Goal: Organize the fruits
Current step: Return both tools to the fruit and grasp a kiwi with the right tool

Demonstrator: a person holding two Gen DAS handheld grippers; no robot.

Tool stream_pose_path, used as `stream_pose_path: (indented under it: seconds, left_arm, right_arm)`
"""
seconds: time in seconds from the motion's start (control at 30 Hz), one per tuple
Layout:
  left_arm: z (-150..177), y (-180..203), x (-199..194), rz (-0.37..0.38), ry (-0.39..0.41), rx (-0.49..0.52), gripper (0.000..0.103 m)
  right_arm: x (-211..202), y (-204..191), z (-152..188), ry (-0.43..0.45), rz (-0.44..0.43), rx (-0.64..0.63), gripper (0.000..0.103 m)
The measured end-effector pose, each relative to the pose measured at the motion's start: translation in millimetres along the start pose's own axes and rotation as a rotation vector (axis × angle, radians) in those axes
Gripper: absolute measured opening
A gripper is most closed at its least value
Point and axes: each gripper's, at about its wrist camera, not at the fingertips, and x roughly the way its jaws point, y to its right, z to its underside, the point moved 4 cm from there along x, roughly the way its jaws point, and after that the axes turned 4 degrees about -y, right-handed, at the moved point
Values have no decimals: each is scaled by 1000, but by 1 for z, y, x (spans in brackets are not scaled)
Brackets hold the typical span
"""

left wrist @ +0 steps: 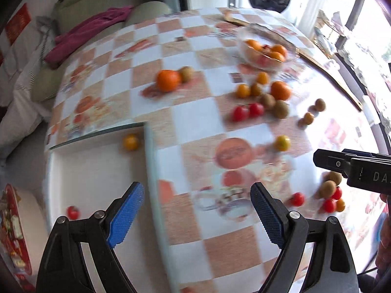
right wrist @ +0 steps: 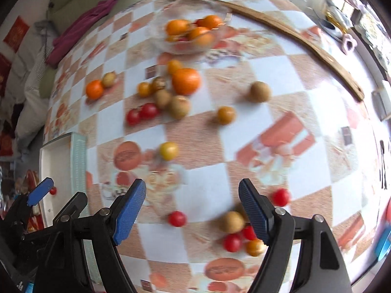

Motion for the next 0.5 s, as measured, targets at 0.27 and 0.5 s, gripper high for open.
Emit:
stream_pose_path:
  seconds: [0.27,0.5]
  left_arm:
    - [-21,56,27,48,-31,29,90]
    - [-41,87,48,40,-37,46,90]
  right_arm:
    - [-2,47,-15,11,26,49,81]
    - [4,65,-46,26,34,49,81]
